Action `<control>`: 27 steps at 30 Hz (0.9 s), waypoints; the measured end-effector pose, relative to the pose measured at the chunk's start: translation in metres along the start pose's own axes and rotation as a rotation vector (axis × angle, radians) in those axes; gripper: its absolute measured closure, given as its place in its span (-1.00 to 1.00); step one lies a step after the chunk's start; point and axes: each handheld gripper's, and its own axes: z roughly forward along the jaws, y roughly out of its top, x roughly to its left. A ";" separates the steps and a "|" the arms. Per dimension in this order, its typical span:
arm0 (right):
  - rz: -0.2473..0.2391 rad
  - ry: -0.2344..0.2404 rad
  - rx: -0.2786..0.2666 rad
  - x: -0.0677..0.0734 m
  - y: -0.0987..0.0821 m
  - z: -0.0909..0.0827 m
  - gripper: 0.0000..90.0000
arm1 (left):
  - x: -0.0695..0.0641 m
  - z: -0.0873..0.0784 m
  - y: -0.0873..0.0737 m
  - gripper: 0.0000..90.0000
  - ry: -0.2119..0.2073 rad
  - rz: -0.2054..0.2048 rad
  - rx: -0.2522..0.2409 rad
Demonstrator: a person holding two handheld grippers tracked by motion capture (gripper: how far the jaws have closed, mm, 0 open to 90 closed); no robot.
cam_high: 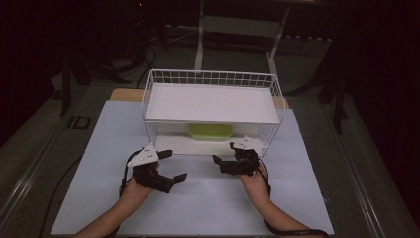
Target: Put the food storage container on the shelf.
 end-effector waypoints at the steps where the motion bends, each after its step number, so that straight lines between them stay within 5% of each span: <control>1: 0.000 0.011 -0.001 -0.001 -0.001 -0.002 -0.60 | 0.000 -0.002 0.000 -1.00 -0.002 0.000 -0.004; 14: 0.045 0.093 0.026 -0.003 -0.019 -0.023 -0.62 | -0.001 -0.014 -0.014 -1.00 0.012 -0.027 0.021; 27: -0.006 0.114 0.035 0.006 -0.028 -0.040 -0.63 | -0.004 -0.021 -0.026 -1.00 0.007 -0.046 0.034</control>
